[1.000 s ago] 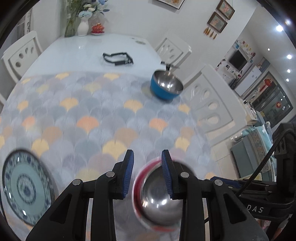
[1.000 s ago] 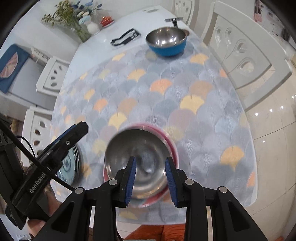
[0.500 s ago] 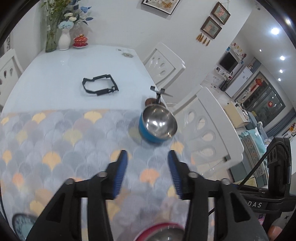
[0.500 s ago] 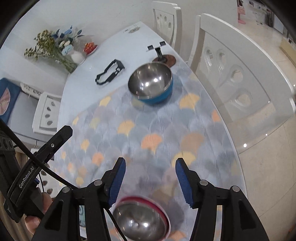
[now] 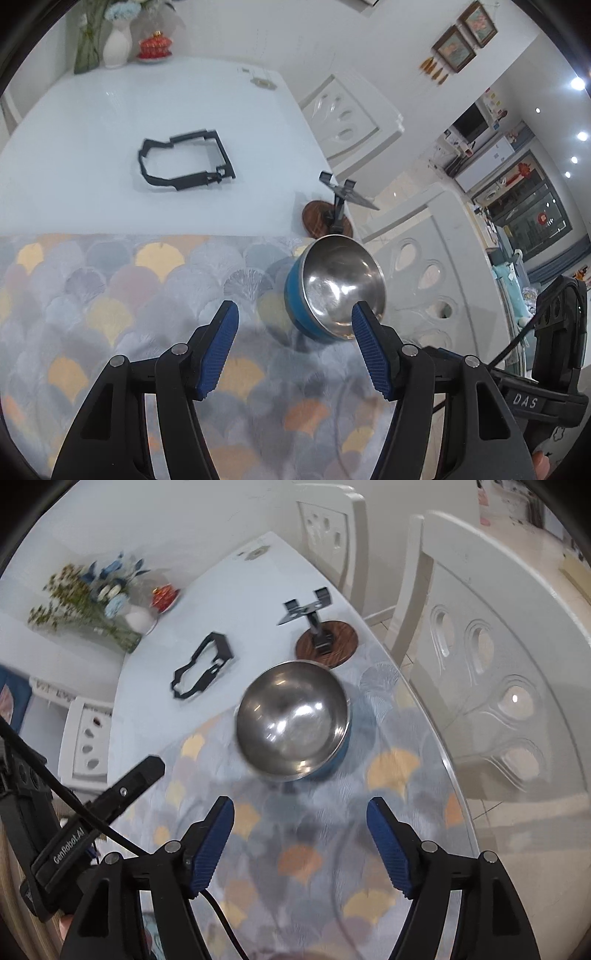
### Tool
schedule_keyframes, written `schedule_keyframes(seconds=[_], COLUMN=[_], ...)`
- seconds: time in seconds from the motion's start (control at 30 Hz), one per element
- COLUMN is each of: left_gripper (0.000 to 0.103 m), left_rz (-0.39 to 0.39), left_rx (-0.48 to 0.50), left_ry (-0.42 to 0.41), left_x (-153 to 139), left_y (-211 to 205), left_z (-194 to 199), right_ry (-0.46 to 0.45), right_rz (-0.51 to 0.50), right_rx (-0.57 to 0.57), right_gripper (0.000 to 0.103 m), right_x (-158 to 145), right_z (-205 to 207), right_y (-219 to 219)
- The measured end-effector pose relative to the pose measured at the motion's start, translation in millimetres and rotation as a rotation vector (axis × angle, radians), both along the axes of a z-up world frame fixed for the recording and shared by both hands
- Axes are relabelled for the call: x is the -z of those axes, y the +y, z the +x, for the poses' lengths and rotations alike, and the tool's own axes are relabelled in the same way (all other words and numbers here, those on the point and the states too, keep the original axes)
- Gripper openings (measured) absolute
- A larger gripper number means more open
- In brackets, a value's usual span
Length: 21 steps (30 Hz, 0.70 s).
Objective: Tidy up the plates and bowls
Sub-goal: 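Move both grippers to the blue steel bowl and grip its rim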
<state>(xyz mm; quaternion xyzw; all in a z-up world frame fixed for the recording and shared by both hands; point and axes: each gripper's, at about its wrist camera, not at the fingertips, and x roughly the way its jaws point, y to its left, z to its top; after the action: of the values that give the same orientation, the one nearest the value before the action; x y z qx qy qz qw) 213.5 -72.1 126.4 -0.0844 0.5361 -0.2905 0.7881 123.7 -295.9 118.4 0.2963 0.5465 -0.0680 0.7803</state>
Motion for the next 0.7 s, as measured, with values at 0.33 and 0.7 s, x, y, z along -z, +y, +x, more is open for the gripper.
schedule_keyframes(seconds=[0.33,0.7], left_gripper=[0.06,0.037], left_rz=[0.018,0.031], left_rx=[0.071,0.103], left_ry=[0.093,0.13], left_x=[56,83], left_y=[-44,-63], left_z=[33,44], right_ry=[0.039,0.08], right_rz=[0.011,-0.026], right_rx=[0.049,0.032], right_gripper=[0.072,0.056], right_x=[59,92], right_z=[42,51], right_y=[-25,-26])
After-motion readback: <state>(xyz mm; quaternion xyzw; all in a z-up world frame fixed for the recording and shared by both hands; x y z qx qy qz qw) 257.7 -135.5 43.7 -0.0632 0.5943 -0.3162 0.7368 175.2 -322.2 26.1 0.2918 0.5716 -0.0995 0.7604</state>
